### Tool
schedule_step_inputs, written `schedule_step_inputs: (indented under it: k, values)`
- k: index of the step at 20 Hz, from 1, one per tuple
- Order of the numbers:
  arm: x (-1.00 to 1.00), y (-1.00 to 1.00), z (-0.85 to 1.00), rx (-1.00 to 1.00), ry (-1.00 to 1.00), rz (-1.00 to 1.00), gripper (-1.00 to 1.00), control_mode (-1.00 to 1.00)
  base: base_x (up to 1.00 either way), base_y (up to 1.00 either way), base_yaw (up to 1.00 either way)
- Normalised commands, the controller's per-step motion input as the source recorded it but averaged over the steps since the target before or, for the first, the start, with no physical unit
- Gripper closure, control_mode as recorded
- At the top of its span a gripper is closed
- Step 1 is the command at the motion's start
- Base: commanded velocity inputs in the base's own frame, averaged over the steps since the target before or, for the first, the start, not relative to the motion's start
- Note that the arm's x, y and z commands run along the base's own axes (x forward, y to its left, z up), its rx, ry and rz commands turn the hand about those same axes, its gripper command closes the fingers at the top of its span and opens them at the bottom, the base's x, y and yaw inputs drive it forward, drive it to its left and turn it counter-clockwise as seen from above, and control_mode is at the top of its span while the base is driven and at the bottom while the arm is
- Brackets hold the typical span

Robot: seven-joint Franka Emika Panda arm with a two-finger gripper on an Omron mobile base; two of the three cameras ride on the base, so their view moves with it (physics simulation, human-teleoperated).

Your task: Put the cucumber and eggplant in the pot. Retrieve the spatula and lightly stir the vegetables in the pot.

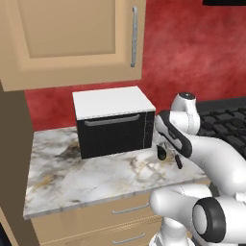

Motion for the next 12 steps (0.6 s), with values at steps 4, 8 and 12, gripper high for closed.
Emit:
schedule_step_inputs:
  k: [4,8,12]
  values:
    - [0.06,0.0,-0.03,-0.01,0.37,-0.02,-1.0,-1.0,0.0,0.0,0.0]
    - [0.0,-0.01,-0.42,0.02,0.01,0.0,-1.0,-1.0,0.0,0.0,0.0]
    - [0.01,0.0,-0.77,0.0,-0.05,0.0,-1.0,-1.0,0.0,0.0,0.0]
